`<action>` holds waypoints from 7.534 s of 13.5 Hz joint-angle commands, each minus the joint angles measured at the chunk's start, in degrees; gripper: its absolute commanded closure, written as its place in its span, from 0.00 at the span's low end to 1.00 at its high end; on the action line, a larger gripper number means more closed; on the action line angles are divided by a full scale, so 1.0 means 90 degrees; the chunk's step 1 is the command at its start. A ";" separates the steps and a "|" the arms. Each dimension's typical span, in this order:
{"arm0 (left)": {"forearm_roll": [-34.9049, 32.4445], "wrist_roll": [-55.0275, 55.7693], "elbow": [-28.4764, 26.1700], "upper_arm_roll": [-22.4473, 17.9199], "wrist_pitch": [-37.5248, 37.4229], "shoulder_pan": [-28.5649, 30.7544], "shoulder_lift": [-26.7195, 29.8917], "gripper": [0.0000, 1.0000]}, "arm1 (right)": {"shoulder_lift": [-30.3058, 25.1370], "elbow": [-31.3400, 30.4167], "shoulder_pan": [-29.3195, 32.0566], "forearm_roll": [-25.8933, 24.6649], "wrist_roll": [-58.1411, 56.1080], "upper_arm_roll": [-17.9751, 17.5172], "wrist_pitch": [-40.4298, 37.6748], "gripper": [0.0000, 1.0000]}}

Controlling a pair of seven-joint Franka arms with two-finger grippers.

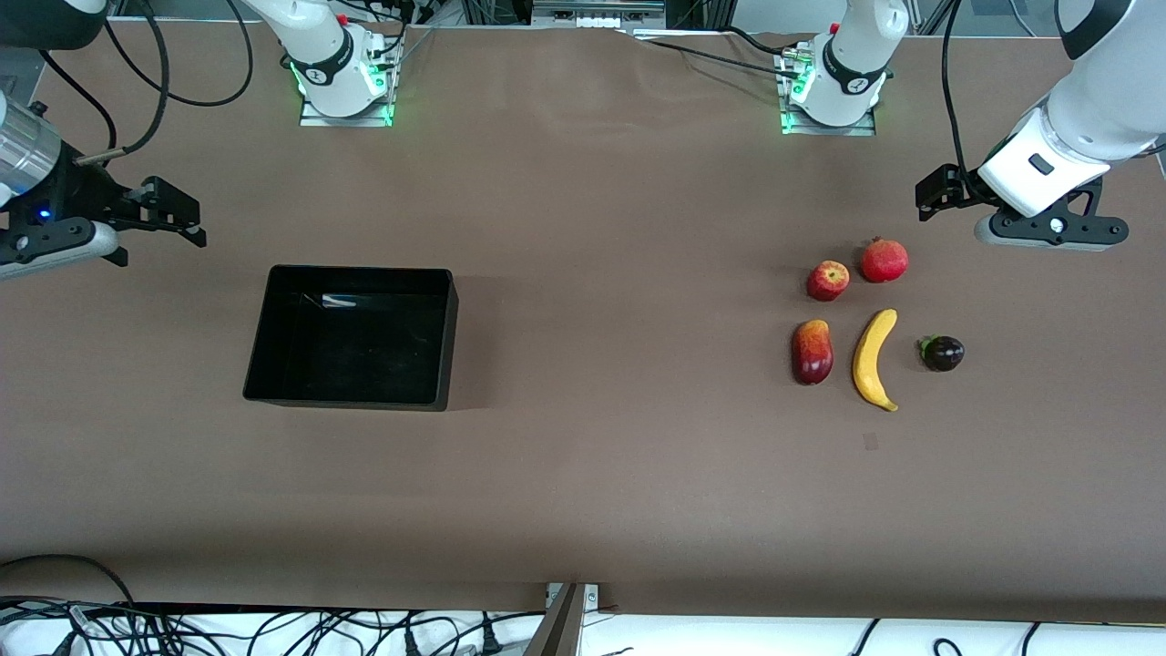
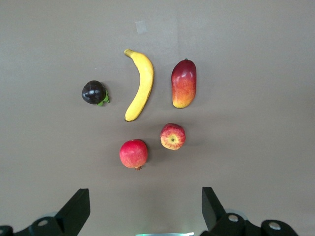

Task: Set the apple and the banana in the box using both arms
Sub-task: 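Reach the right gripper to the black box rim and grasp it, then drag the black box toward the fruit with the right gripper, then release the box with the right gripper while the left gripper grasps the apple, then lower the small apple into the box while the right gripper withdraws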

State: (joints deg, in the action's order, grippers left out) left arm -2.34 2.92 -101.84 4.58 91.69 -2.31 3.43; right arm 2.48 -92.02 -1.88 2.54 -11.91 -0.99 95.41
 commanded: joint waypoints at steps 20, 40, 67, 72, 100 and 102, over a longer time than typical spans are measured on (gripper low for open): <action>0.0162 0.0017 0.0281 -0.0011 -0.0168 -0.0027 -0.0069 0.00 | 0.1432 -0.2431 0.0160 -0.0340 0.0818 0.0148 0.3273 0.00; 0.0162 0.0095 0.0408 -0.0011 -0.0217 -0.0027 -0.0166 0.00 | 0.1784 -0.1821 -0.0043 -0.0272 0.0357 -0.0513 0.3289 1.00; 0.0133 -0.1119 -0.3749 0.0272 0.4152 0.0051 -0.0488 0.00 | 0.4540 0.1083 -0.4596 -0.0213 0.5894 -0.0340 0.4242 0.00; 0.0055 -0.0569 -0.4631 0.0302 0.6187 0.0032 -0.1073 0.00 | 0.3291 0.1083 -0.4557 -0.0360 0.5418 0.0498 0.2886 0.00; -0.0209 0.2527 -0.2600 0.1942 0.5250 -0.0329 -0.3017 0.58 | -0.0374 -0.0158 0.0492 0.0021 0.1168 -0.0886 -0.0299 0.00; -0.0209 0.2760 -0.2600 0.1952 0.5252 -0.0368 -0.3057 0.06 | -0.0354 -0.0089 0.0483 -0.0144 0.1177 -0.0876 -0.0318 0.00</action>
State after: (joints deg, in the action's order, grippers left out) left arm -2.71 25.02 -125.06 22.12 138.65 -5.03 -24.88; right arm -1.08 -93.94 1.23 2.92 -1.16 -7.78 92.59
